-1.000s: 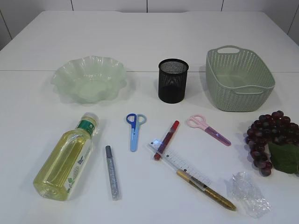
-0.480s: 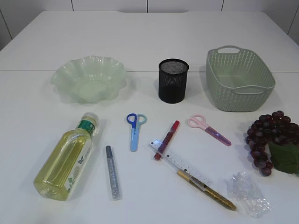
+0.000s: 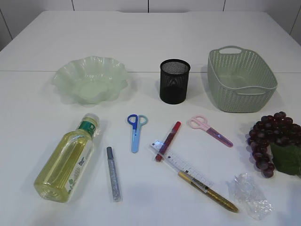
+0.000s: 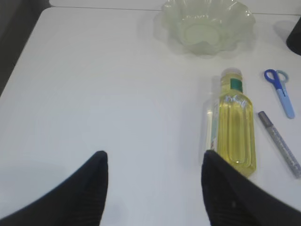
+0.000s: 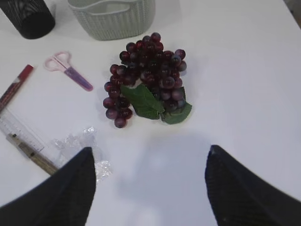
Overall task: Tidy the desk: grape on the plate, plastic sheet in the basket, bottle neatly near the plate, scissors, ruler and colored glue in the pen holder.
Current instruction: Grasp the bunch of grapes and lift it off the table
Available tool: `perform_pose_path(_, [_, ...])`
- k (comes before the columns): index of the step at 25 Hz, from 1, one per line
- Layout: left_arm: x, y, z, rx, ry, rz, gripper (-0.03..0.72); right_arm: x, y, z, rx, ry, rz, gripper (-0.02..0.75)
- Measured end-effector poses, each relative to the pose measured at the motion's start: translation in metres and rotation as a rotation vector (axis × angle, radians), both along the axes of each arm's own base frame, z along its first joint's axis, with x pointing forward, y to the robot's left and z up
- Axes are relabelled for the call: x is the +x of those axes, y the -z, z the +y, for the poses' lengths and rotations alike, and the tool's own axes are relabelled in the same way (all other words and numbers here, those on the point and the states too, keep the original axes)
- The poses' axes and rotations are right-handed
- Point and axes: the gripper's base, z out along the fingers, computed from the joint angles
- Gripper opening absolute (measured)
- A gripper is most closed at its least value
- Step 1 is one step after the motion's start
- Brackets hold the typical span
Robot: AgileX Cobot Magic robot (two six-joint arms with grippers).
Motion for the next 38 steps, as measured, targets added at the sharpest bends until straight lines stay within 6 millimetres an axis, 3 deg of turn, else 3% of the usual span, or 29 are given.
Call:
perform_pose_path(6, [0.045,0.012,-0.015,-0.088,0.028,0.151,0.458,0.050,-0.006,-0.002,0.020,0.012,0.168,0.564])
perform_pose_path(14, [0.085,0.034,-0.028,-0.118,0.043,0.382,0.458,0.131,-0.022,-0.006,-0.008,-0.016,0.294,0.563])
perform_pose_path(17, [0.101,0.034,-0.031,-0.107,0.045,0.451,0.458,0.164,-0.015,-0.007,-0.026,-0.034,0.359,0.563])
perform_pose_path(23, [0.133,0.009,-0.038,-0.119,0.072,0.430,0.458,0.218,0.020,-0.010,-0.072,-0.110,0.519,0.563])
perform_pose_path(30, [0.156,0.007,-0.046,-0.125,0.122,0.517,0.458,0.256,0.051,-0.024,-0.068,-0.106,0.636,0.571])
perform_pose_path(38, [0.160,0.013,-0.047,-0.100,0.152,0.550,0.458,0.267,0.072,-0.041,-0.058,-0.084,0.681,0.610])
